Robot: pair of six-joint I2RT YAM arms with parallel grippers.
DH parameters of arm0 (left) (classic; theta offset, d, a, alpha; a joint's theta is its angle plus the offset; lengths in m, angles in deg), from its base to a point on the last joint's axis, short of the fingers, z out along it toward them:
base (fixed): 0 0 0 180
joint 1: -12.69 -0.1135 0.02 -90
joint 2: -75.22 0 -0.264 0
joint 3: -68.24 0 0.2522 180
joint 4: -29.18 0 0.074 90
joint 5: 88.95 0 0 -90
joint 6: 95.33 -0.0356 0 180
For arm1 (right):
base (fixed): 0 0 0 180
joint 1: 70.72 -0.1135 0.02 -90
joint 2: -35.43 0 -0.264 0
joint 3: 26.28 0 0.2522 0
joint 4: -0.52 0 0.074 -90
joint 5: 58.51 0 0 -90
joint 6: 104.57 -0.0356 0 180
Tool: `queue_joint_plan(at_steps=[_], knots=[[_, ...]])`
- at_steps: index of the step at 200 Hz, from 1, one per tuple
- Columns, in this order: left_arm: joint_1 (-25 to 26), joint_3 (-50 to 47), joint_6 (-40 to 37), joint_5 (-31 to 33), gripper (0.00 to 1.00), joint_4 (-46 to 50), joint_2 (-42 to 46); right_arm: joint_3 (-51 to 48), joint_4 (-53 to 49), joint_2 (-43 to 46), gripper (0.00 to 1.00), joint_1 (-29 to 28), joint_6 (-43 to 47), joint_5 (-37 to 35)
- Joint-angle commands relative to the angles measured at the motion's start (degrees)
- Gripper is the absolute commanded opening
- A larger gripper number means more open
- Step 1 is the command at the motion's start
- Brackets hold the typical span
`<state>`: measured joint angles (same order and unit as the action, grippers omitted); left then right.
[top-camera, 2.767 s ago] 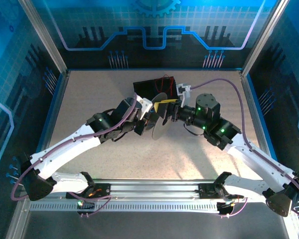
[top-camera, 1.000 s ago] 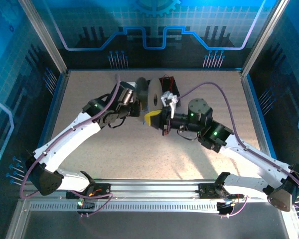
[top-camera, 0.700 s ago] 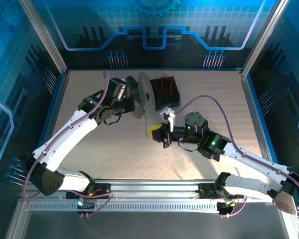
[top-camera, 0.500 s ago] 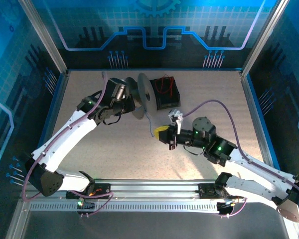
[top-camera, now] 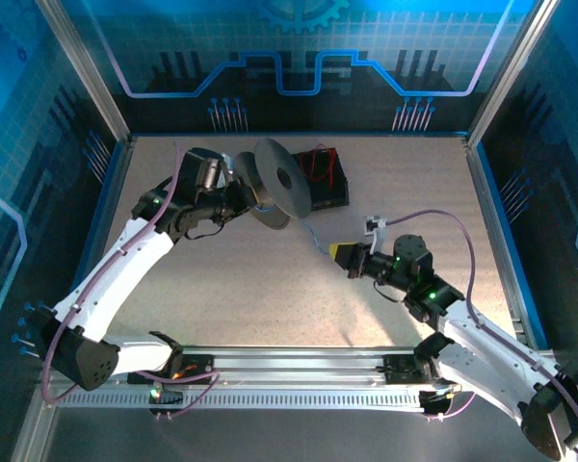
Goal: Wrap the cables
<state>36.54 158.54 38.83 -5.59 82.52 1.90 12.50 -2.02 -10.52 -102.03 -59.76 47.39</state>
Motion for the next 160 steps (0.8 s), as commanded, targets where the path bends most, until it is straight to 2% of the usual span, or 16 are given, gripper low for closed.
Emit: queue_joint_plan(at_steps=[1, 43, 78, 160], knots=[[-2.85, 0.04, 1.8, -9.01, 0.0, -7.98, 2.83, -1.33, -2.71, 0.87, 0.0, 4.7, -2.7, 1.93], [-4.81, -1.35, 0.36, -18.91, 0.0, -8.39, 2.74, -0.94, -5.06, -2.48, 0.0, 15.15, -1.58, 6.5], [-6.92, -2.96, 0.1, -24.49, 0.0, -8.98, 3.7, 0.37, -5.87, -6.88, 0.0, 22.15, 0.17, 9.29], [-8.48, -2.92, -0.3, -32.7, 0.0, -8.07, 5.97, 6.27, -7.43, -17.79, 0.0, 29.28, 5.78, 8.82]])
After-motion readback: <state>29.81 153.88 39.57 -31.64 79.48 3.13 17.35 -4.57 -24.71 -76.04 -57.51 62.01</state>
